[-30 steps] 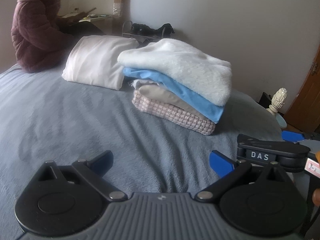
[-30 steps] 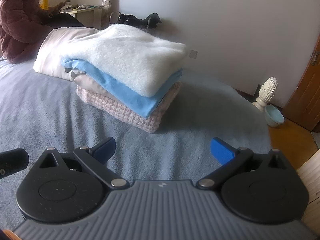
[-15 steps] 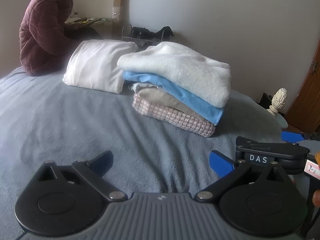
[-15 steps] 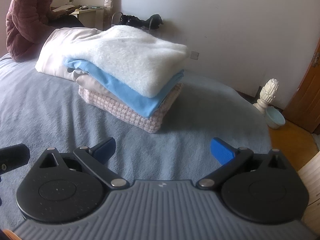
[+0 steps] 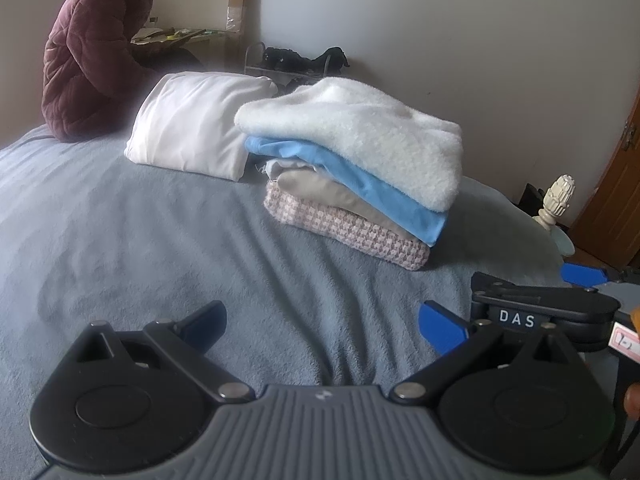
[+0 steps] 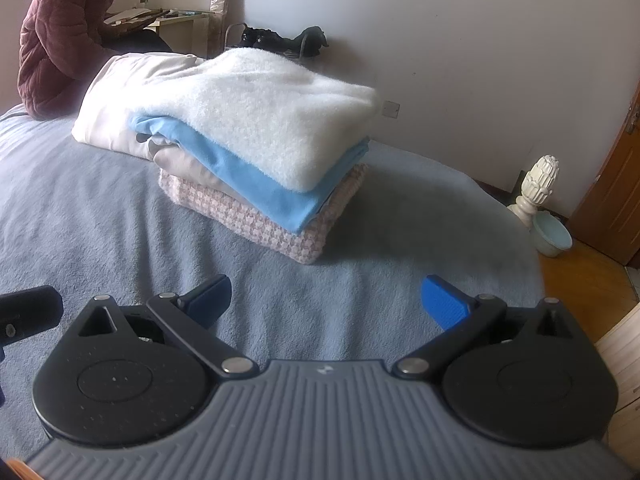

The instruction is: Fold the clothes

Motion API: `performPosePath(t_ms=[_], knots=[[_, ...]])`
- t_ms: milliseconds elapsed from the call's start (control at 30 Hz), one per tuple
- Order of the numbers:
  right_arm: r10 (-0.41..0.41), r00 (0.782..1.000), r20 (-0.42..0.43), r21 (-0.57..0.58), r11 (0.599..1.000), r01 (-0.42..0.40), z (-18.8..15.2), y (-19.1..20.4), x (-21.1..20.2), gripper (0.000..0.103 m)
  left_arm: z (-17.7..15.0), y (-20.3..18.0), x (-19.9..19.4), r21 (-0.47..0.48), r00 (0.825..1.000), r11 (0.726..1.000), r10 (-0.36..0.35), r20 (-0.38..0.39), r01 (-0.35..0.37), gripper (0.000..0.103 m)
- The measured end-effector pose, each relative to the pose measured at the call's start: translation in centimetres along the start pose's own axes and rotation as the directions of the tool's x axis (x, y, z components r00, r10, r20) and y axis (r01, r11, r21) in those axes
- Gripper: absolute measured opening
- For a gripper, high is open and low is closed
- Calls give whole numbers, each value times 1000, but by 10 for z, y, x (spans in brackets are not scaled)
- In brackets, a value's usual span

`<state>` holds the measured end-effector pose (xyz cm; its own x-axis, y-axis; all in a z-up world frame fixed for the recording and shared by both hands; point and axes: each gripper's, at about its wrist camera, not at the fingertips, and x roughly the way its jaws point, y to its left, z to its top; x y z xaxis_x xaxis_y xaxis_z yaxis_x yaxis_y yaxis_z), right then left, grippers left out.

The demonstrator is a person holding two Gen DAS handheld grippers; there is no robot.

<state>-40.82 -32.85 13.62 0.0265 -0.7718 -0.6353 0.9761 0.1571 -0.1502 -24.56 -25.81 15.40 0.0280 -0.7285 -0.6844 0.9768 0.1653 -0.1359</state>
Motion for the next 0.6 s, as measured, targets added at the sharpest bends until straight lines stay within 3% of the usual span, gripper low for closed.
performPosePath(t_ms=[600], knots=[[-4,1000,7,-8,1000,4,0,1,-3,102,0,0,1,-4,1000,1000,6,-10,-6,103]])
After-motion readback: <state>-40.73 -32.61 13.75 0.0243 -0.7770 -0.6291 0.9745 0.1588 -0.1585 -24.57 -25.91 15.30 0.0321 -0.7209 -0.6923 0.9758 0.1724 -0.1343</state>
